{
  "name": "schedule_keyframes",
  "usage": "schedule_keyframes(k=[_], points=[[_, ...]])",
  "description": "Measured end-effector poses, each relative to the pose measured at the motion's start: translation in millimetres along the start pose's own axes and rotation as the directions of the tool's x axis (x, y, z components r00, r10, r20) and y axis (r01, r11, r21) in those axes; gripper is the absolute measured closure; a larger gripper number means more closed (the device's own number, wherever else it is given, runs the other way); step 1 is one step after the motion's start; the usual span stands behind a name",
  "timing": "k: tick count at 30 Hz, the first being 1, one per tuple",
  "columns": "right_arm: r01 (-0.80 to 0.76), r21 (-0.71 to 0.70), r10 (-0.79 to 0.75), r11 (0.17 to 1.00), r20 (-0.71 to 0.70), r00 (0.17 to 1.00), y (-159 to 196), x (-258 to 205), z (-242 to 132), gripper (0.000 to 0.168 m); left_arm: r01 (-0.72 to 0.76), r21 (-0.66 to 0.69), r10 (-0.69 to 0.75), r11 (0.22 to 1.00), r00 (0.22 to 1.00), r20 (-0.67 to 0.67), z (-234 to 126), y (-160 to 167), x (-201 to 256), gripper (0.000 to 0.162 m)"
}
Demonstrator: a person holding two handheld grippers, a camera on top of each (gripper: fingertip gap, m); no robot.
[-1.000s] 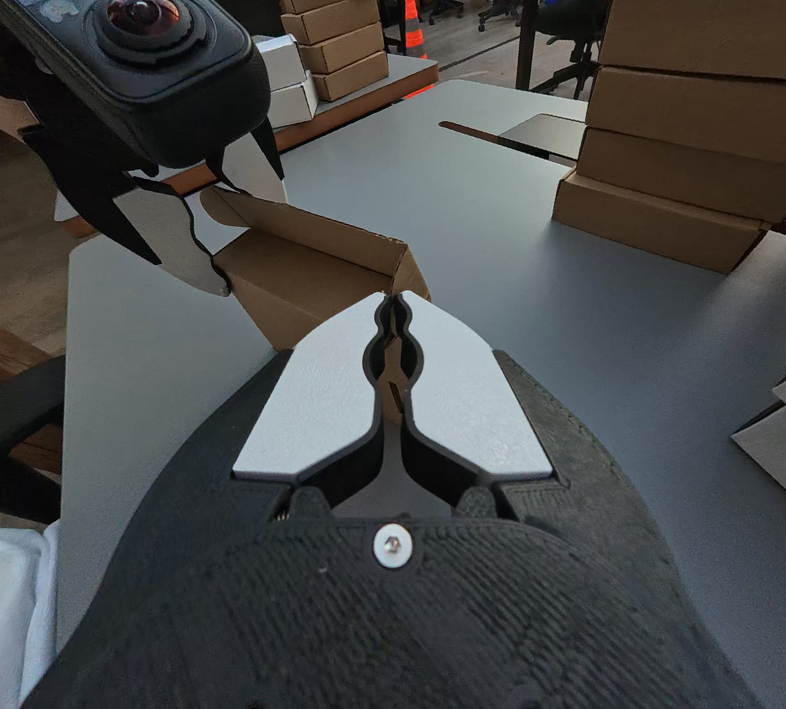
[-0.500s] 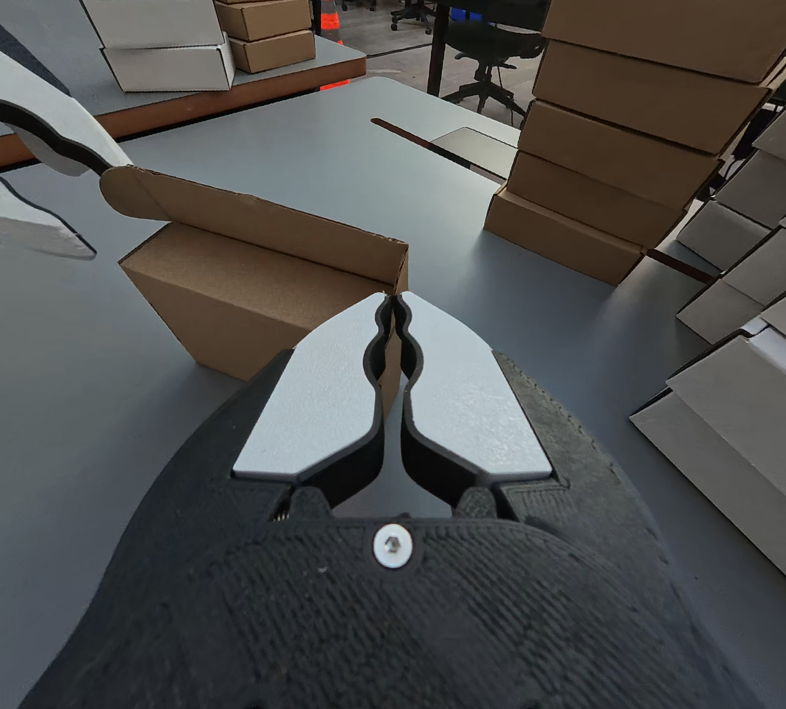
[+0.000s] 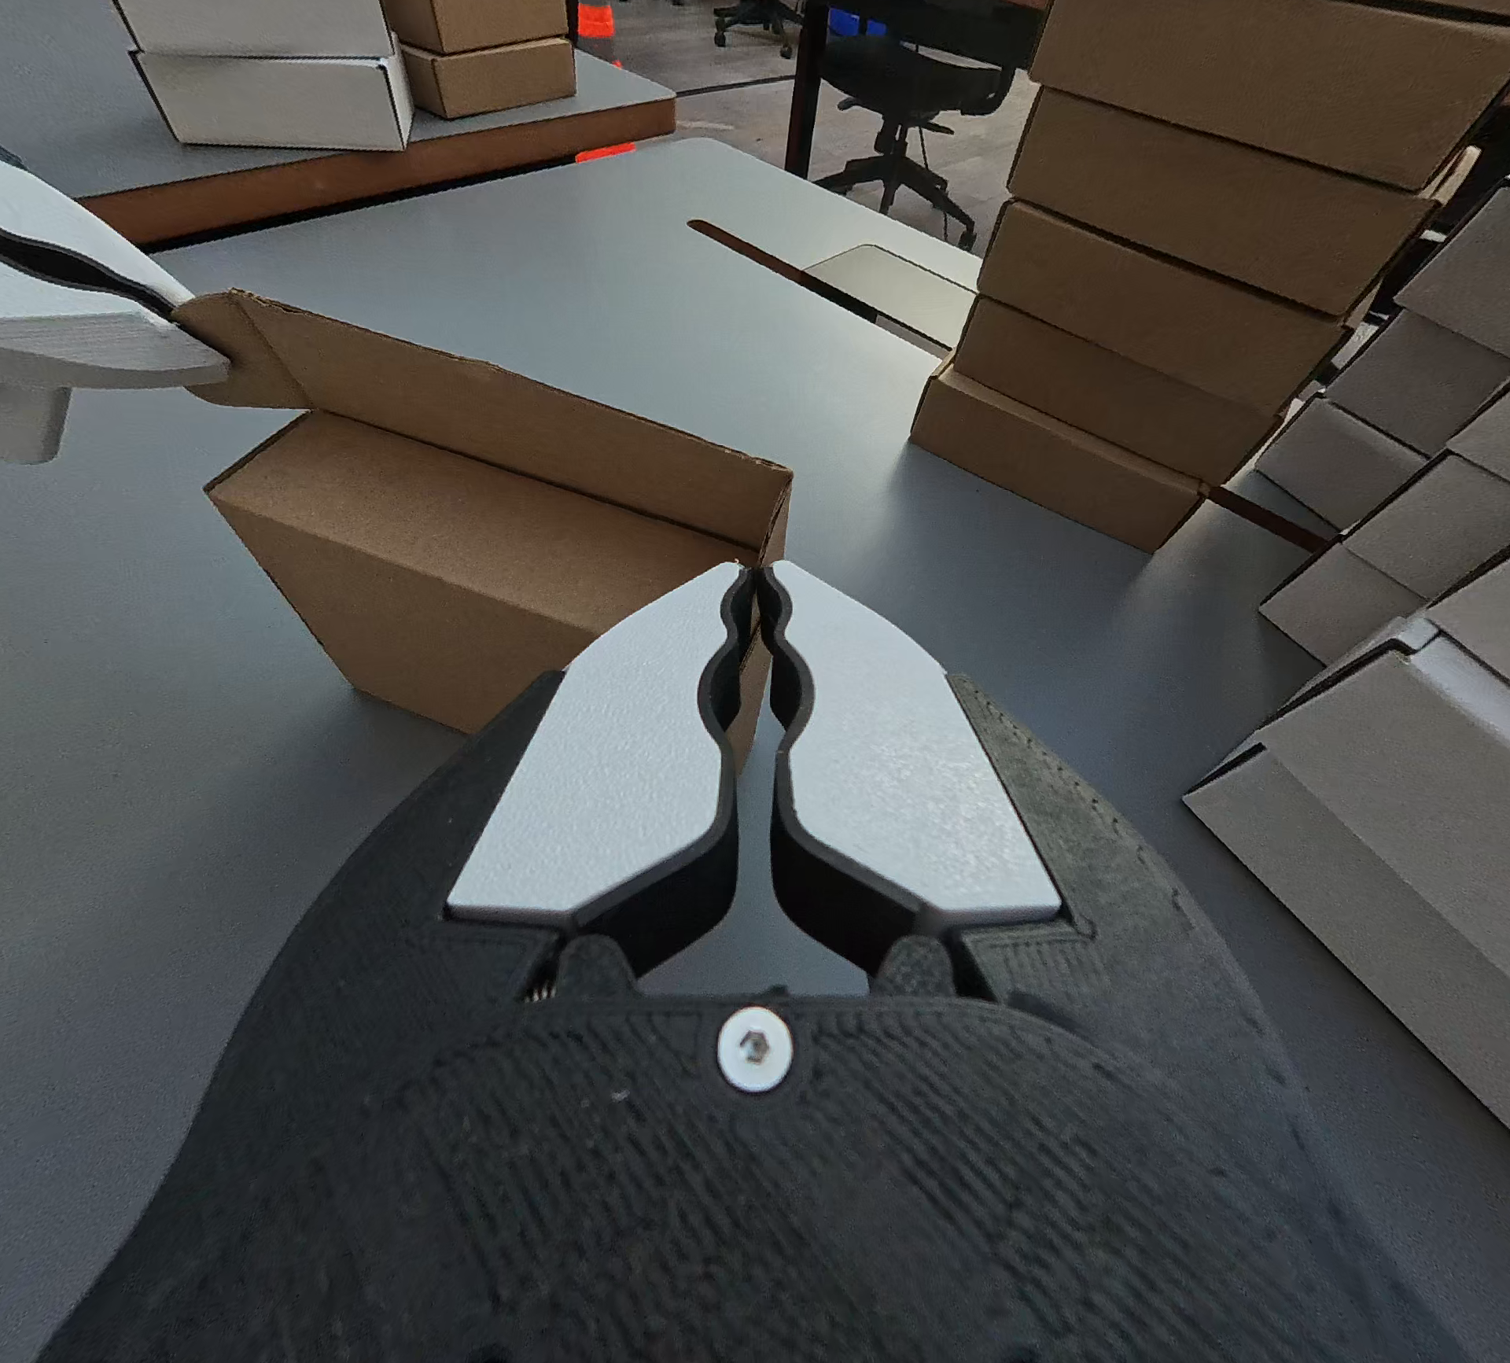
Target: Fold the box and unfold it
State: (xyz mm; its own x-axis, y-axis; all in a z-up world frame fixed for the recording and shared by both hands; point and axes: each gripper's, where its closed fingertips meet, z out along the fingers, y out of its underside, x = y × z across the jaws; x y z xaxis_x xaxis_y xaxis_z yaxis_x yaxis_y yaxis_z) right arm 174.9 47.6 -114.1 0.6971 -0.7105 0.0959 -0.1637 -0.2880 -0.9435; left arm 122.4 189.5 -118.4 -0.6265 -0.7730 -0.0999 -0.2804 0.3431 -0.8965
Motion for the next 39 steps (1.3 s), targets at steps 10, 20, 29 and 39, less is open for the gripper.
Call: schedule_keyframes(k=[10, 20, 29, 39], points=[[0.099, 0.023, -0.094, 0.995, -0.178, 0.979, -0.6, -15.4, -3.2, 0.166, 0.287, -0.172, -0.223, 0.942, 0.922, 0.316, 10.5, -0.8, -14.7, 0.158], [0.126, 0.075, -0.104, 0.989, -0.246, 0.964, -0.5, -26.7, -8.4, 0.166, 0.506, -0.172, -0.460, 0.845, 0.853, 0.247, 11.7, 0.1, -19.2, 0.158], [0.139, 0.103, -0.108, 0.985, -0.266, 0.958, 11.7, -33.2, -10.7, 0.166, 0.243, -0.197, -0.146, 0.950, 0.901, 0.409, 8.9, 13.5, -17.8, 0.159], [0.073, 0.285, -0.015, 0.956, -0.197, 0.980, -27.9, -19.4, -41.3, 0.168, 0.227, -0.166, -0.135, 0.960, 0.891, 0.434, 8.4, 13.4, -16.9, 0.159]])
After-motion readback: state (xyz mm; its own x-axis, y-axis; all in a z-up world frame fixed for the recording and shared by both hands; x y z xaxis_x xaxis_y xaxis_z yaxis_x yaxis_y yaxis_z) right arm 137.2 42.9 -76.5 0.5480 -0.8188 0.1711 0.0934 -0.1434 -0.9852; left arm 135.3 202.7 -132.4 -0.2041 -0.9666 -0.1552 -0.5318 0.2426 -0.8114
